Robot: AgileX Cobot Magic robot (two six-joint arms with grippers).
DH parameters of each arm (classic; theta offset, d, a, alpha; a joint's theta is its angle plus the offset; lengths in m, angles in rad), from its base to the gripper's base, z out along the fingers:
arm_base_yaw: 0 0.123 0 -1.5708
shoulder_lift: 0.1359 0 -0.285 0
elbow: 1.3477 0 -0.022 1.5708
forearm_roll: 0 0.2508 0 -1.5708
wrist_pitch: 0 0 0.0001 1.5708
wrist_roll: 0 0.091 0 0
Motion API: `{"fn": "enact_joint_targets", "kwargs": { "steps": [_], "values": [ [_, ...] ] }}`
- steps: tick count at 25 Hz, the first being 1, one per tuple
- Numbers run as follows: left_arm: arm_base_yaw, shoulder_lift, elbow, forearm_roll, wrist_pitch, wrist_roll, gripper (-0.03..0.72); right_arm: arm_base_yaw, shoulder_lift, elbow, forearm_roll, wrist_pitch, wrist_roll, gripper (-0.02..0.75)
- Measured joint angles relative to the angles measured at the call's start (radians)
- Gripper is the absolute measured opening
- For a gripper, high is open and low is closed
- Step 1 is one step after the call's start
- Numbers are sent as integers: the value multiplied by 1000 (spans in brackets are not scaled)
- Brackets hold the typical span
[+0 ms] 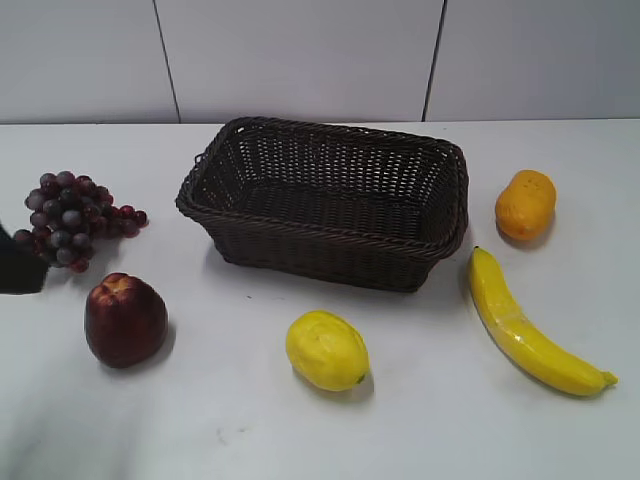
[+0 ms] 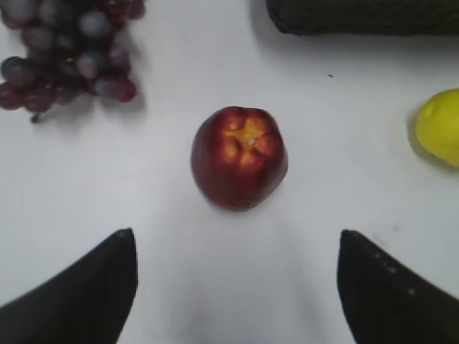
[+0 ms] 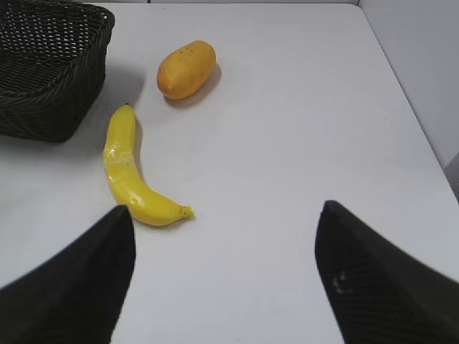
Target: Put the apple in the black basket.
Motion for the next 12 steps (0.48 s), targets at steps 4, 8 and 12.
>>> {"fn": "enact_joint_targets", "kwargs": {
  "steps": [4, 8, 12],
  "values": [
    [-85, 186, -64, 35, -24, 4, 655, 0, 0, 0, 0, 0, 0, 588],
    [-103, 347, -130, 45, -25, 4, 655, 0, 0, 0, 0, 0, 0, 588],
    [-103, 479, -186, 51, -27, 4, 655, 0, 0, 0, 0, 0, 0, 588]
  ]
}}
